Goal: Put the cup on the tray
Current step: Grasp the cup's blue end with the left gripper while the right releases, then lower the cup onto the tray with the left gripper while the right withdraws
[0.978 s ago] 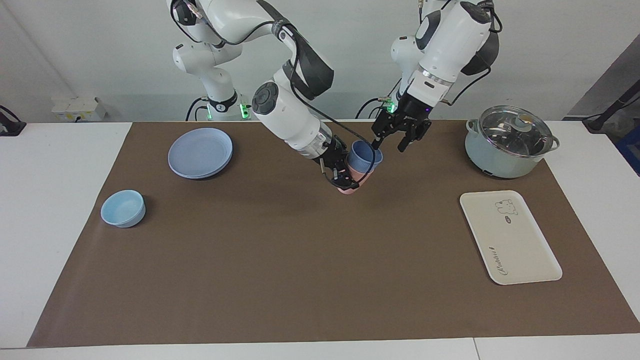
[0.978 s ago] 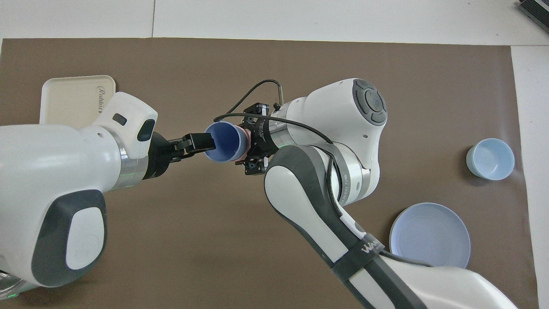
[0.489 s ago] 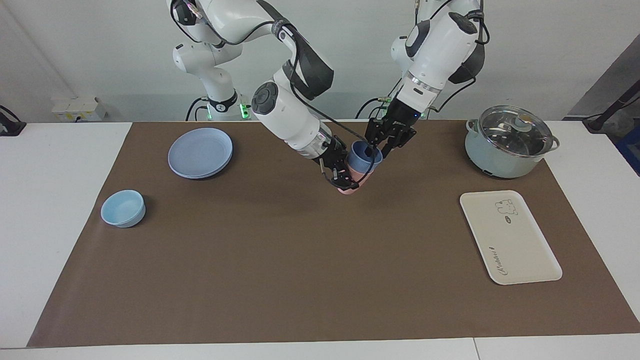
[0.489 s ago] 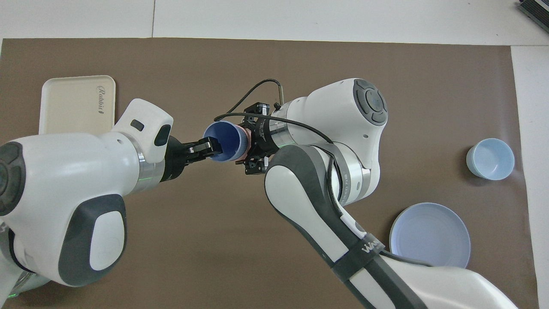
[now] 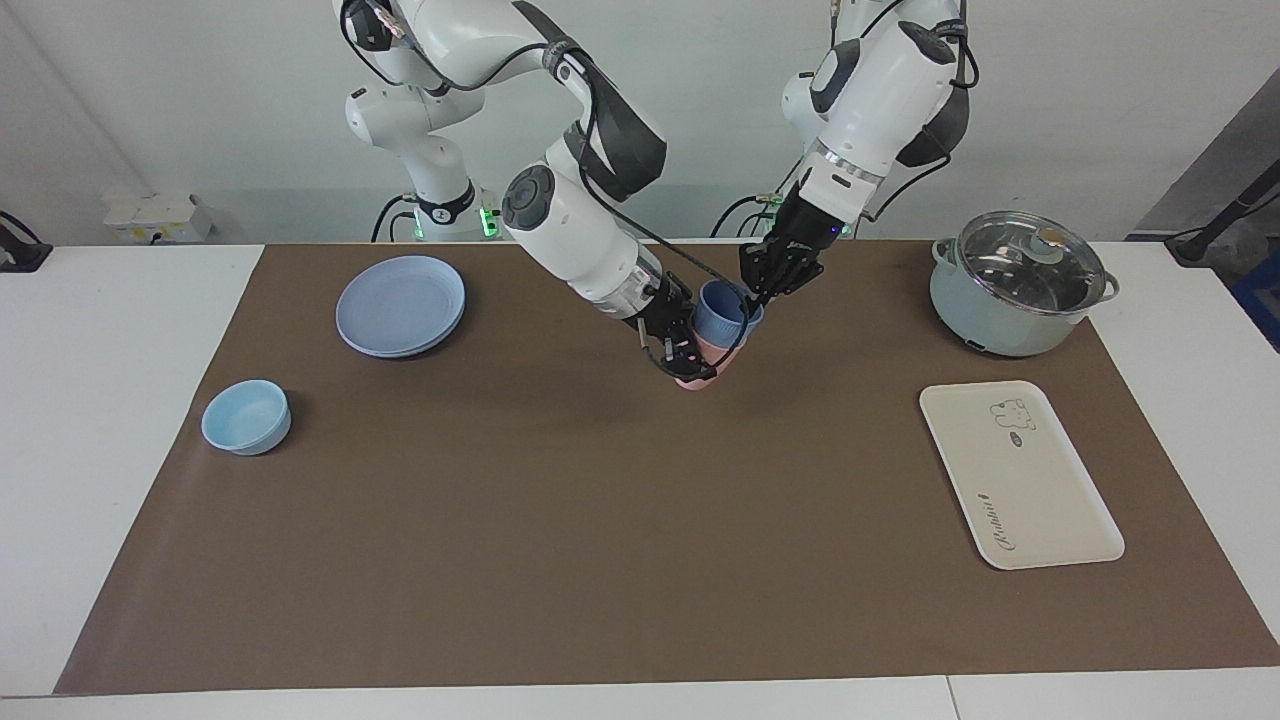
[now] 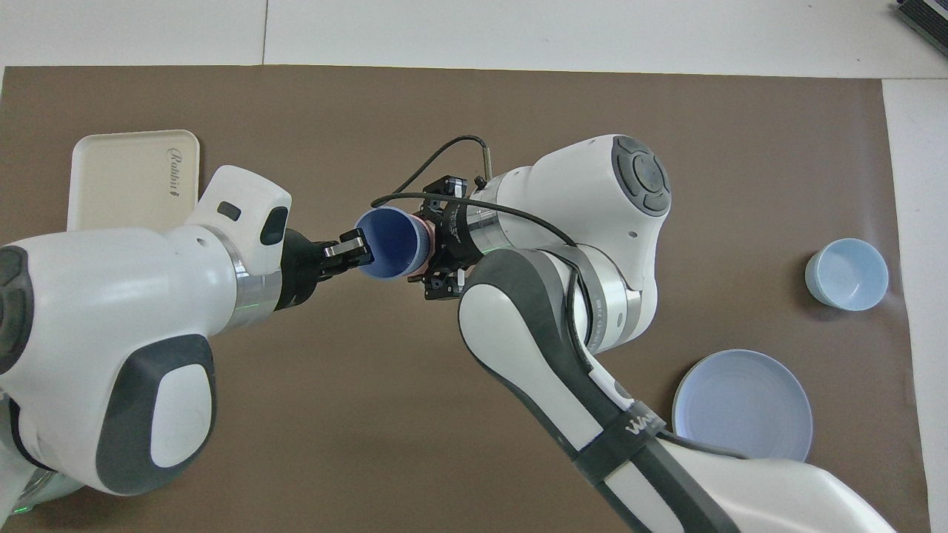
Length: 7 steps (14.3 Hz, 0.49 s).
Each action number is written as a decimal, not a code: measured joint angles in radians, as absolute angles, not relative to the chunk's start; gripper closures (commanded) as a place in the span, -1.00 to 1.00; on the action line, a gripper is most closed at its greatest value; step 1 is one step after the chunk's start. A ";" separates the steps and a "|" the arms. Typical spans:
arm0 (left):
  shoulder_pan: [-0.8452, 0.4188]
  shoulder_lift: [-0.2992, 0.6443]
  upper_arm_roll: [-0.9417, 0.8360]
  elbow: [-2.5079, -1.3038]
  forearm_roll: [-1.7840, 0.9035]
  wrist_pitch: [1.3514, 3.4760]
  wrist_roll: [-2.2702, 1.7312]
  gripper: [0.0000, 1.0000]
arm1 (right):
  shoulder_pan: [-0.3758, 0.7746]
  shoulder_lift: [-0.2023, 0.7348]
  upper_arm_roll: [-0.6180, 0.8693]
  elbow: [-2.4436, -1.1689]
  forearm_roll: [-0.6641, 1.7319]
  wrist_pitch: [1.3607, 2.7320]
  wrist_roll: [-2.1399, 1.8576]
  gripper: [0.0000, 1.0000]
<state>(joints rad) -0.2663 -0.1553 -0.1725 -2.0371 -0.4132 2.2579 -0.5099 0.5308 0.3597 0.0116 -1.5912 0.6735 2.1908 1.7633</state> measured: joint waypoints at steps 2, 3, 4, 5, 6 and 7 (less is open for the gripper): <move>-0.261 -0.160 -0.148 -1.970 -0.413 2.151 -0.510 1.00 | 0.531 0.360 0.012 -1.593 0.674 2.211 1.763 1.00; -0.247 -0.165 -0.133 -1.915 -0.413 2.062 -0.510 1.00 | 0.531 0.360 0.013 -1.593 0.674 2.217 1.763 1.00; -0.222 -0.171 -0.120 -1.856 -0.413 1.964 -0.507 1.00 | 0.531 0.360 0.012 -1.593 0.674 2.222 1.763 1.00; -0.188 -0.179 -0.111 -1.800 -0.413 1.871 -0.498 1.00 | 0.529 0.360 0.011 -1.594 0.674 2.224 1.763 1.00; -0.146 -0.186 -0.105 -1.753 -0.412 1.794 -0.475 1.00 | 0.526 0.361 0.009 -1.594 0.674 2.224 1.763 1.00; -0.097 -0.192 -0.102 -1.723 -0.411 1.741 -0.434 1.00 | 0.523 0.361 0.008 -1.594 0.674 2.224 1.763 1.00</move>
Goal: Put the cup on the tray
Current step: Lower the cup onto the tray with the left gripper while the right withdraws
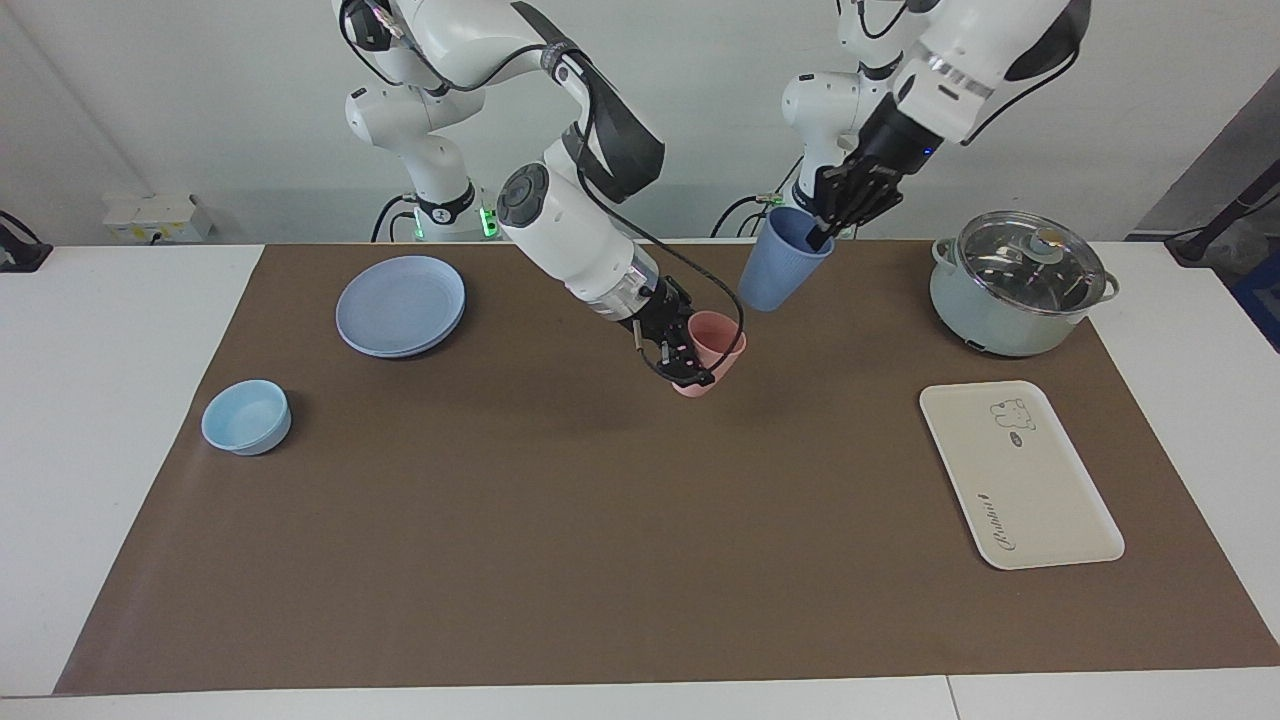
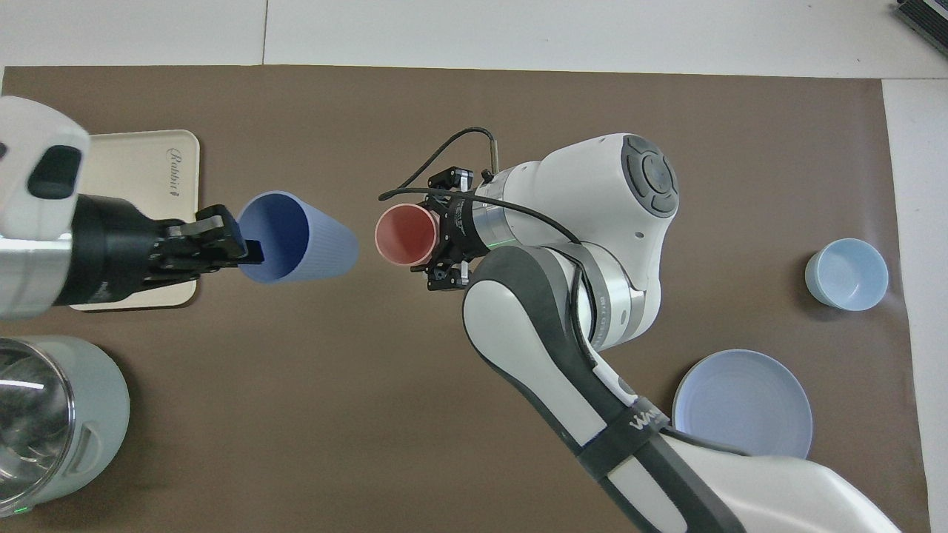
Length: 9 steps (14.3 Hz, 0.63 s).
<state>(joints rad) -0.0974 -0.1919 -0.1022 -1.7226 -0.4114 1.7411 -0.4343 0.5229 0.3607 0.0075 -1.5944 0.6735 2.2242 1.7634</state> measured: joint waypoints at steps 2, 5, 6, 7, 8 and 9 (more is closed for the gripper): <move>0.010 -0.194 -0.099 -1.716 -0.410 1.714 -0.319 1.00 | 0.504 0.361 0.005 -1.600 0.675 2.224 1.763 1.00; 0.155 -0.159 -0.094 -1.757 -0.332 1.748 -0.117 1.00 | 0.440 0.361 0.003 -1.626 0.747 2.224 1.743 1.00; 0.192 -0.132 -0.093 -1.777 -0.313 1.798 -0.060 1.00 | 0.408 0.361 0.002 -1.644 0.785 2.224 1.706 1.00; 0.219 -0.094 -0.093 -1.792 -0.300 1.855 -0.012 1.00 | 0.372 0.359 0.001 -1.668 0.821 2.224 1.656 1.00; 0.238 -0.048 -0.093 -1.799 -0.284 1.913 0.033 1.00 | 0.329 0.356 0.000 -1.700 0.851 2.222 1.588 1.00; 0.258 0.003 -0.094 -1.801 -0.265 1.968 0.076 1.00 | 0.282 0.353 0.000 -1.737 0.875 2.217 1.513 1.00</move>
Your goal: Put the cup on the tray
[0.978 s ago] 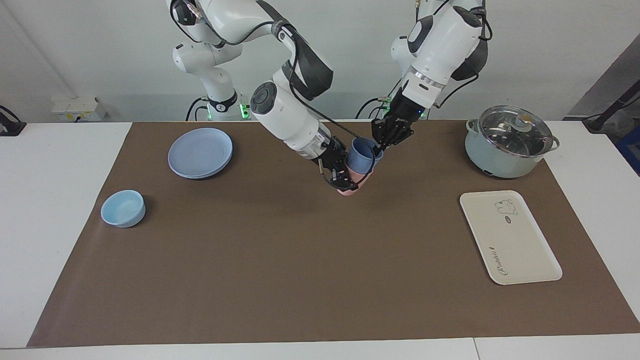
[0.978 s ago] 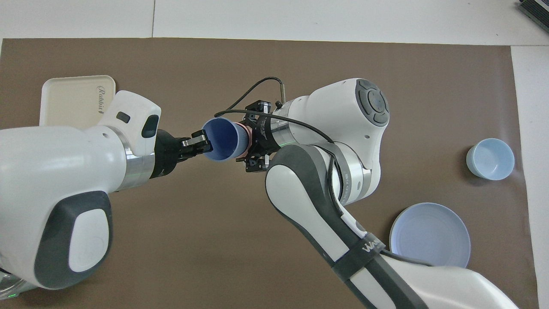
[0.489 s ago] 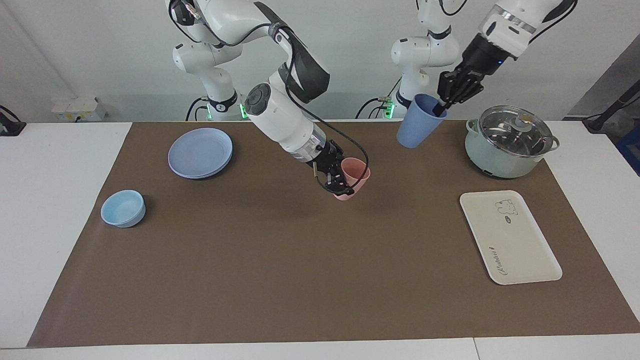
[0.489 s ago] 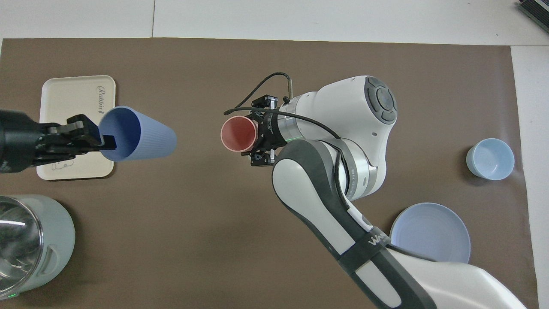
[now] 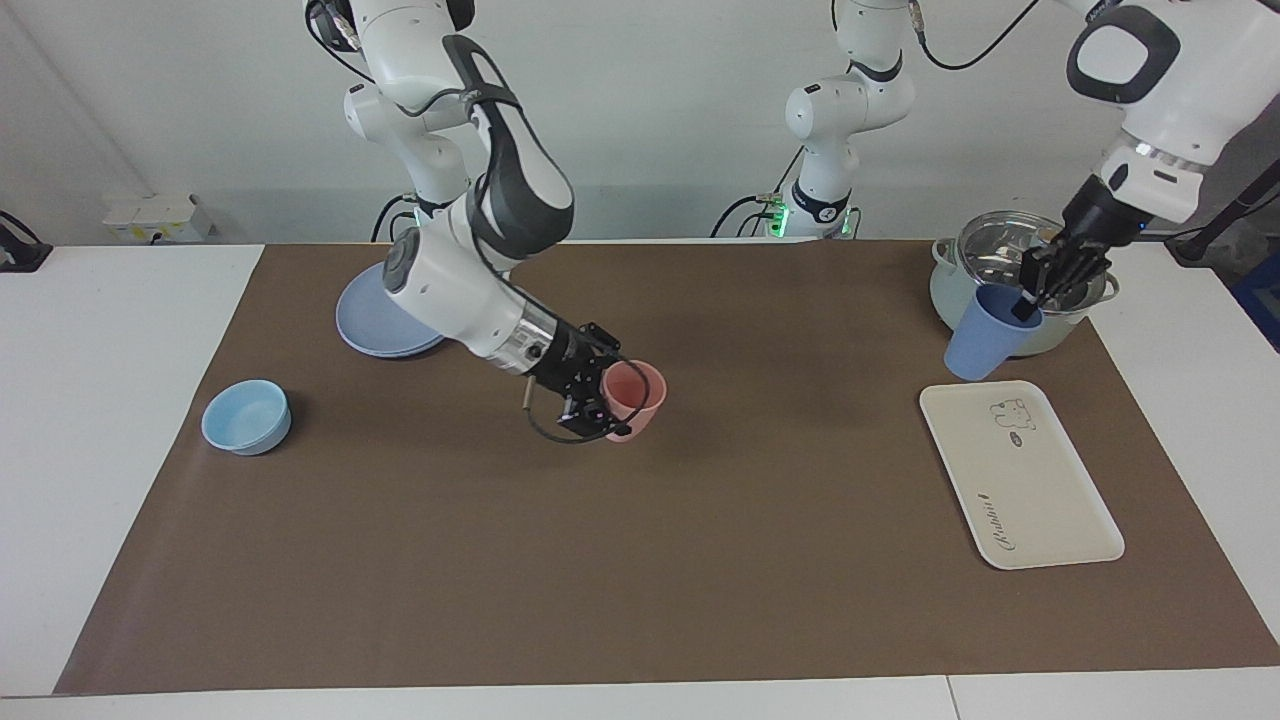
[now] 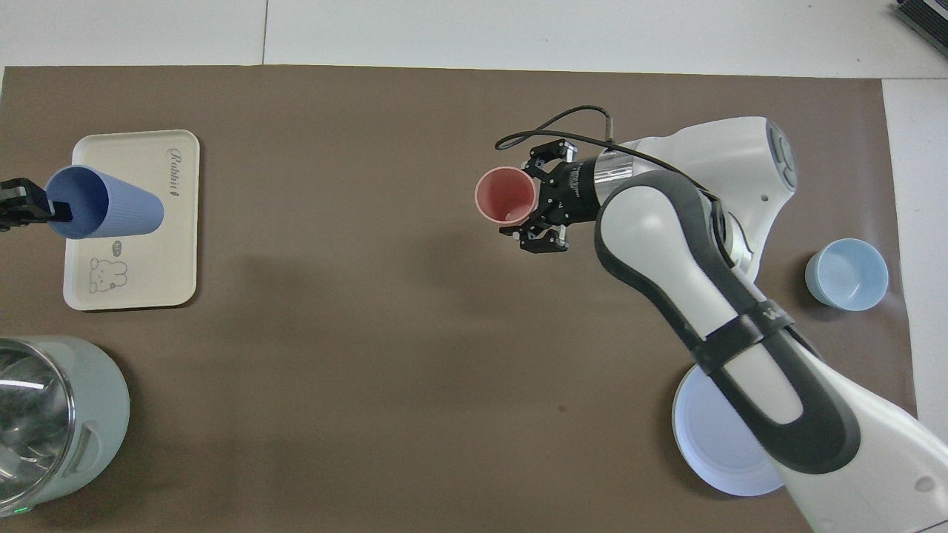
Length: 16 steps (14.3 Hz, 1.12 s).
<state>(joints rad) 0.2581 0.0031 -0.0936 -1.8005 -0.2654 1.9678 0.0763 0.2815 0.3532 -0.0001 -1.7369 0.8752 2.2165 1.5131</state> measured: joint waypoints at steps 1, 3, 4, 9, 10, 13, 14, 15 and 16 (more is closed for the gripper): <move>0.284 0.053 -0.094 -1.799 -0.257 2.016 0.115 1.00 | 0.232 0.351 -0.001 -1.772 0.893 2.205 1.444 1.00; 0.346 0.143 -0.094 -1.798 -0.257 2.111 0.211 1.00 | 0.130 0.350 -0.001 -1.820 0.904 2.167 1.351 1.00; 0.369 0.183 -0.094 -1.798 -0.261 2.149 0.254 1.00 | 0.083 0.350 -0.001 -1.831 0.904 2.144 1.319 1.00; 0.397 0.319 -0.097 -1.802 -0.318 2.238 0.395 1.00 | -0.118 0.352 -0.001 -1.864 0.905 2.012 1.119 1.00; 0.399 0.325 -0.098 -1.805 -0.319 2.238 0.402 -0.98 | -0.146 0.359 -0.001 -1.869 0.905 1.995 1.096 1.00; 0.399 0.322 -0.107 -1.806 -0.319 2.239 0.409 -1.00 | -0.204 0.390 0.000 -1.871 0.905 1.958 1.010 1.00; 0.399 0.319 -0.112 -1.801 -0.319 2.239 0.412 -1.00 | -0.220 0.398 0.000 -1.872 0.905 1.953 0.994 1.00; 0.397 0.312 -0.118 -1.791 -0.319 2.238 0.416 -1.00 | -0.231 0.402 0.000 -1.873 0.905 1.948 0.982 1.00; 0.391 0.298 -0.124 -1.778 -0.310 2.229 0.420 -1.00 | -0.237 0.404 0.000 -1.875 0.905 1.943 0.974 1.00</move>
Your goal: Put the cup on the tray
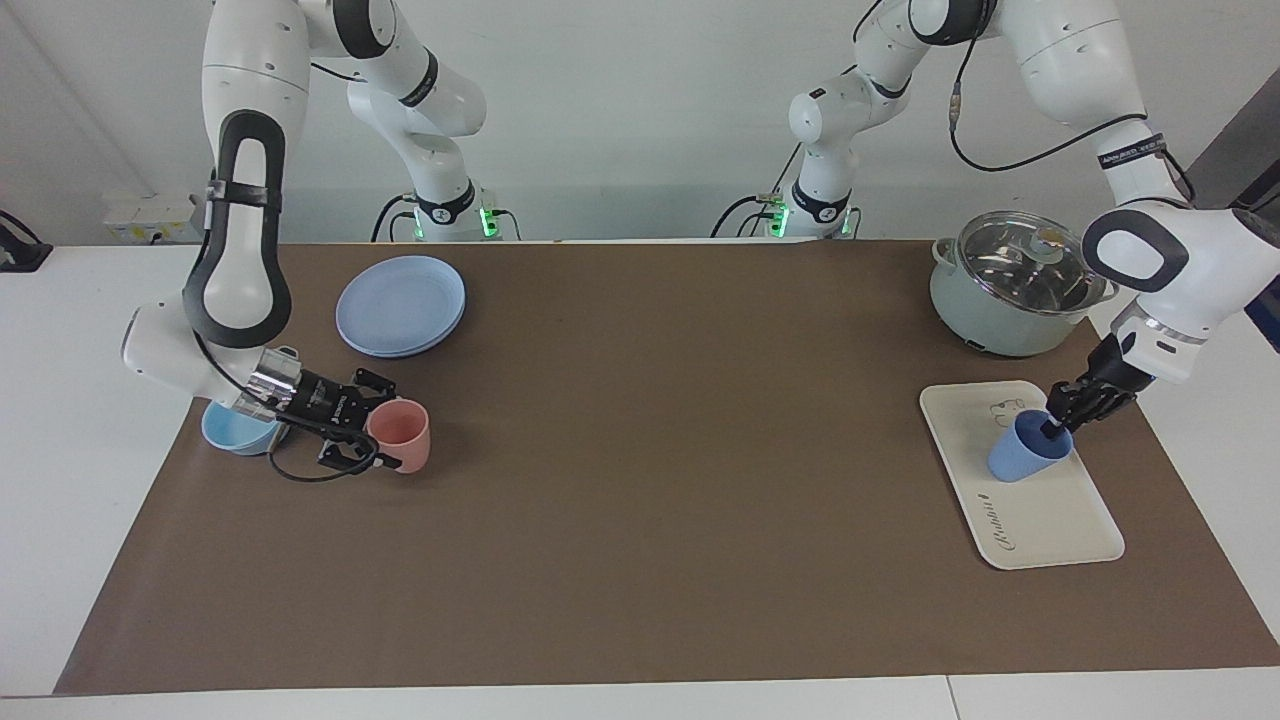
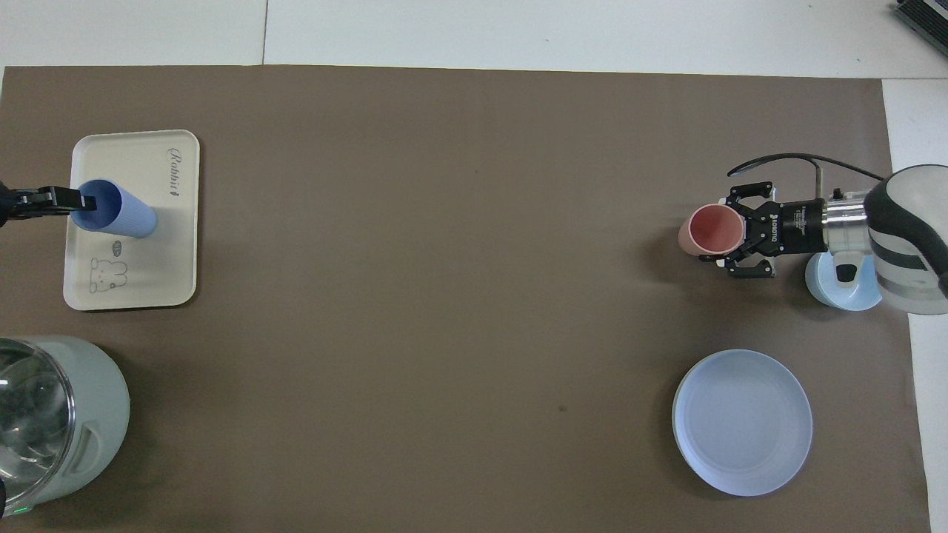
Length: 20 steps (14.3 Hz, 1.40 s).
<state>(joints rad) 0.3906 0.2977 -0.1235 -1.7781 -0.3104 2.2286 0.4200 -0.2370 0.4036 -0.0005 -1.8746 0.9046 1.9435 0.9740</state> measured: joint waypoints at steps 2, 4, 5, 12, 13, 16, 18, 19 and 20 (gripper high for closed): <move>0.357 0.245 -0.129 -1.747 -0.214 2.167 0.422 -1.00 | -0.239 0.403 0.000 -1.875 0.905 1.942 0.973 -0.49; 0.303 0.172 -0.131 -1.723 -0.106 2.062 0.419 -1.00 | -0.237 0.402 0.001 -1.875 0.904 1.944 0.972 -0.88; 0.272 0.140 -0.132 -1.721 -0.075 2.020 0.417 -1.00 | -0.236 0.400 0.001 -1.875 0.901 1.944 0.971 -0.90; 0.062 -0.007 -0.137 -1.836 -0.042 1.861 0.232 -1.00 | -0.242 0.385 -0.008 -1.873 0.750 1.946 0.966 -0.96; 0.027 -0.021 -0.138 -1.852 -0.041 1.859 0.183 -1.00 | -0.243 0.382 -0.010 -1.872 0.713 1.947 0.962 -0.96; -0.047 -0.039 -0.140 -1.866 -0.040 1.854 0.053 -1.00 | -0.240 0.361 -0.006 -1.870 0.531 2.003 0.896 -0.96; -0.047 -0.040 -0.134 -1.866 -0.039 1.855 0.033 -1.00 | -0.238 0.351 -0.003 -1.869 0.437 2.061 0.824 -0.96; -0.047 -0.040 -0.130 -1.863 -0.039 1.856 0.033 -1.00 | -0.237 0.347 -0.001 -1.869 0.407 2.092 0.780 -0.96; -0.047 -0.041 -0.127 -1.853 -0.039 1.855 0.032 -1.00 | -0.237 0.341 0.000 -1.868 0.387 2.114 0.735 -0.96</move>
<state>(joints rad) -0.0469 -0.0411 -0.1273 -1.8535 -0.0392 1.8550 0.0323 -0.2370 0.3414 -0.0002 -1.8675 0.3868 2.1136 0.7345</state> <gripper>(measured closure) 0.000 0.018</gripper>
